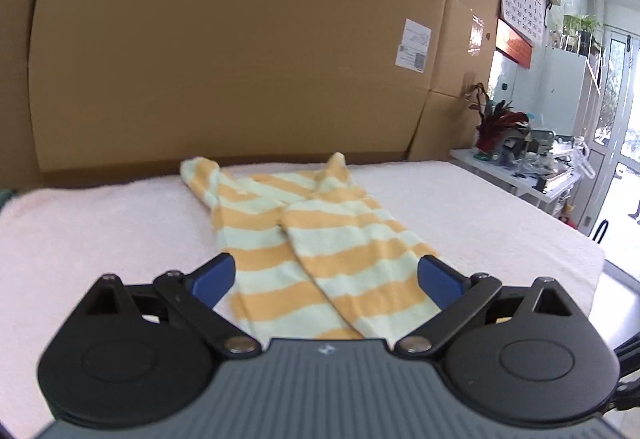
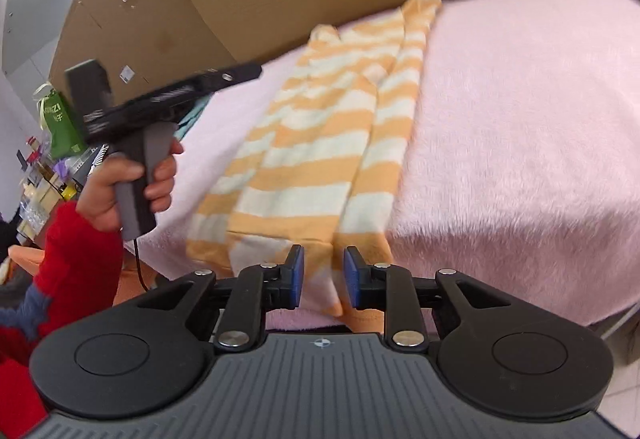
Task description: Fold clothes
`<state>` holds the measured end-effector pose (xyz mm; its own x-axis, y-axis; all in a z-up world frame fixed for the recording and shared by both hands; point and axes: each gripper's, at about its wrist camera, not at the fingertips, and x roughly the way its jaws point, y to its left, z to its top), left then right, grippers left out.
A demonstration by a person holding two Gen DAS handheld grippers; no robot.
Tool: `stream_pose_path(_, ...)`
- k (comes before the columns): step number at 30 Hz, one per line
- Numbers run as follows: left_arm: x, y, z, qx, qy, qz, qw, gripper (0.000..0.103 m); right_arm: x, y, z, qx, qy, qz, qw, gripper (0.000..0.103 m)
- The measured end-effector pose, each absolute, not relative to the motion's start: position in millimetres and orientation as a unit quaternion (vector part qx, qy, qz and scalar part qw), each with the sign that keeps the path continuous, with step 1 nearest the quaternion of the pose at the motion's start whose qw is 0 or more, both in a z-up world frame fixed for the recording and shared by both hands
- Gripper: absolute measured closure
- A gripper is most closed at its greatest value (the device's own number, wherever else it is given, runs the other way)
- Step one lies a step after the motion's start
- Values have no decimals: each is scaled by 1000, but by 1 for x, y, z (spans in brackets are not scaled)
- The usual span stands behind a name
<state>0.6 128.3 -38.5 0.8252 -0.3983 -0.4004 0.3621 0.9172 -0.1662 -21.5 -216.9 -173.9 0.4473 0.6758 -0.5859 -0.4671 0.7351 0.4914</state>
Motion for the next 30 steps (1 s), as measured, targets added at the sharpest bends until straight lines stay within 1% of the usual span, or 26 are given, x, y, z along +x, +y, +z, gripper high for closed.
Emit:
stream_pose_path(4,2,119,-50,-75,240,-217,943,5,-17,-215,-187,166,403,352,828,78)
stream_pose_path(5,4,117,-53,-79,245,-219,941,5,-15,-214,-190,177,406,354,824,83)
stream_pose_path(7,4,112,-55,-77,248,-217,941,5,-16,-212,-194,183,407,364,817,98)
stream_pose_path(11,4,108,-58,-75,253,-213,941,5,-32,-222,-179,169,369,383,830,99)
stream_pose_path(15,2,108,-62,-74,255,-218,939,4,-49,-225,-168,118,351,389,843,99)
stream_pose_path(20,3,105,-67,-60,267,-207,939,4,-42,-217,-172,91,362,383,845,97)
stream_pose_path(23,2,103,-69,-47,265,-205,941,3,-35,-220,-168,84,361,386,845,94)
stream_pose_path(25,3,103,-71,-46,269,-204,940,3,-32,-232,-149,78,325,390,858,92)
stream_pose_path(26,4,103,-71,-49,271,-204,939,3,-27,-238,-138,86,301,388,867,87)
stream_pose_path(27,5,103,-72,-51,273,-205,938,3,-18,-242,-129,104,287,390,869,84)
stream_pose_path(28,5,104,-72,-54,274,-205,938,3,-8,-246,-122,124,275,394,868,77)
stream_pose_path(29,4,105,-73,-56,273,-205,938,3,4,-247,-117,142,277,402,861,74)
stream_pose_path(30,4,105,-73,-57,272,-206,938,3,14,-244,-116,154,280,409,855,74)
